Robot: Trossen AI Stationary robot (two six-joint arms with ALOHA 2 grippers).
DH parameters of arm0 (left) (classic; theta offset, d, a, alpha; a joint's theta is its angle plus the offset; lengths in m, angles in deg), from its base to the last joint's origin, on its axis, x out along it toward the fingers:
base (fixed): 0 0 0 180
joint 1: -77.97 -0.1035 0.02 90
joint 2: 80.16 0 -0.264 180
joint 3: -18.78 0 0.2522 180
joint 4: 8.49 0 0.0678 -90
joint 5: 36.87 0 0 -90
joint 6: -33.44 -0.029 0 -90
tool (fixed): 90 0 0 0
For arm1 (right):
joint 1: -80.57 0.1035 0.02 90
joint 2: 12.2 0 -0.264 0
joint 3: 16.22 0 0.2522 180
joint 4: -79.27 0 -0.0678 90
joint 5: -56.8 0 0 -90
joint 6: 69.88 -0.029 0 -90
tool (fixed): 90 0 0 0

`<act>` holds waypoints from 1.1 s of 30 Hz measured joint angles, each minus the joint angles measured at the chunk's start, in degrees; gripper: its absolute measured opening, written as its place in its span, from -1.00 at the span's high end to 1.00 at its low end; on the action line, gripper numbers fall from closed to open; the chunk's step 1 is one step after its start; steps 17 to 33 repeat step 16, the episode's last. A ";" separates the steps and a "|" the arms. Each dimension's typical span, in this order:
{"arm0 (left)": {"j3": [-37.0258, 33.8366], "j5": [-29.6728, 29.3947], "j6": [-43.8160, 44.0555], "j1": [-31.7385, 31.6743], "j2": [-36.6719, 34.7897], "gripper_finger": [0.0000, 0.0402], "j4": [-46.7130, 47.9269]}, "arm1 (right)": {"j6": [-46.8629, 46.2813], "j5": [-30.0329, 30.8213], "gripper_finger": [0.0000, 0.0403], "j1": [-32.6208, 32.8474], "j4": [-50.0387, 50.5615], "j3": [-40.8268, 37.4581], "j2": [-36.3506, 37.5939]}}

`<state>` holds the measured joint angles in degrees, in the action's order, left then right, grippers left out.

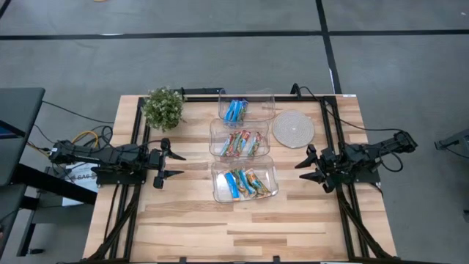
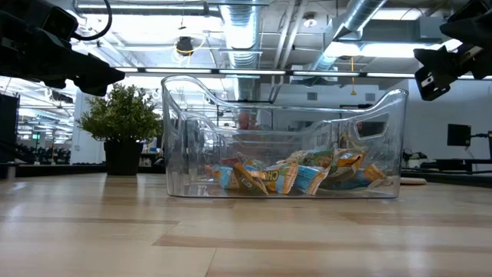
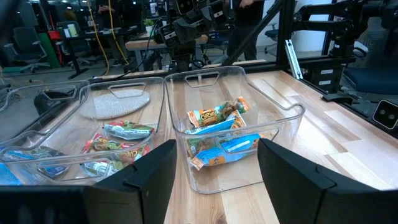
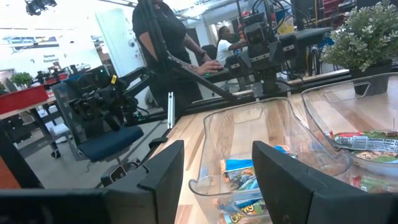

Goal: Pick and place Granola Bars by type
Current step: Return to Home Position

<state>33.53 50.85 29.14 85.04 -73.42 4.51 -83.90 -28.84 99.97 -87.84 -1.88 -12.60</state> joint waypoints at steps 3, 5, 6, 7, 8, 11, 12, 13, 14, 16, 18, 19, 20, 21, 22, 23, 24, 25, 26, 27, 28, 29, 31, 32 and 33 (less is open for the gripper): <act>-0.01 0.00 -0.02 0.00 -0.02 -0.09 0.02 | 0.00 0.00 0.08 0.01 0.00 0.00 0.00; 0.01 0.00 0.00 -0.02 -0.02 -0.09 0.00 | 0.00 0.00 0.09 0.00 0.00 0.00 0.00; 0.01 0.00 0.00 -0.02 -0.02 -0.09 0.00 | 0.00 0.00 0.09 0.00 0.00 0.00 0.00; 0.00 0.00 -0.01 0.00 -0.01 -0.09 0.01 | 0.00 0.00 0.10 0.00 0.00 0.00 0.00; -0.01 0.00 -0.01 -0.01 -0.02 -0.09 0.01 | 0.00 0.00 0.10 0.00 0.00 0.00 0.00; -0.01 0.00 0.00 -0.01 -0.02 -0.09 0.00 | 0.00 0.00 0.10 0.01 0.00 0.00 0.00; -0.01 0.00 0.00 -0.02 -0.02 -0.09 0.02 | -0.01 0.00 0.10 0.00 0.00 0.00 0.00; -0.01 0.00 0.00 -0.01 -0.02 -0.09 0.00 | 0.00 0.00 0.10 0.01 0.00 0.00 0.00; 0.01 0.00 0.00 0.00 0.00 -0.09 0.02 | 0.00 0.00 0.09 0.00 0.00 0.00 0.00; -0.01 0.00 0.00 -0.02 0.00 -0.09 0.02 | 0.00 0.00 0.09 0.00 0.00 0.00 0.00; -0.01 0.00 0.00 -0.02 0.00 -0.09 0.02 | 0.00 0.00 0.09 0.00 0.00 0.00 0.00; -0.01 0.00 0.00 -0.02 0.00 -0.09 0.02 | 0.00 0.00 0.09 0.00 0.00 0.00 0.00; -0.01 0.00 0.00 -0.02 0.00 -0.09 0.02 | 0.00 0.00 0.09 0.00 0.00 0.00 0.00; -0.01 0.00 0.00 -0.02 0.00 -0.09 0.02 | 0.00 0.00 0.09 0.00 0.00 0.00 0.00; -0.01 0.00 0.00 -0.02 0.00 -0.09 0.02 | 0.00 0.00 0.09 0.00 0.00 0.00 0.00; -0.01 0.00 0.00 -0.02 0.00 -0.09 0.02 | 0.00 0.00 0.09 0.00 0.00 0.00 0.00; -0.01 0.00 0.00 -0.02 0.00 -0.09 0.02 | 0.00 0.00 0.09 0.00 0.00 0.00 0.00; -0.01 0.00 0.00 -0.02 0.00 -0.09 0.02 | 0.00 0.00 0.09 0.00 0.00 0.00 0.00; -0.01 0.00 0.00 -0.02 0.00 -0.09 0.02 | 0.00 0.00 0.09 0.00 0.00 0.00 0.00; -0.01 0.00 0.00 -0.02 0.00 -0.09 0.02 | 0.00 0.00 0.09 0.00 0.00 0.00 0.00; -0.01 0.00 0.00 -0.02 0.00 -0.09 0.02 | 0.00 0.00 0.09 0.00 0.00 0.00 0.00; -0.01 0.00 0.00 -0.02 0.00 -0.09 0.02 | 0.00 0.00 0.09 0.00 0.00 0.00 0.00; -0.01 0.00 0.00 -0.02 0.00 -0.09 0.02 | 0.00 0.00 0.09 0.00 0.00 0.00 0.00; -0.01 0.00 0.00 -0.02 0.00 -0.09 0.02 | 0.00 0.00 0.09 0.00 0.00 0.00 0.00; -0.01 0.00 0.00 -0.02 0.00 -0.09 0.02 | 0.00 0.00 0.09 0.00 0.00 0.00 0.00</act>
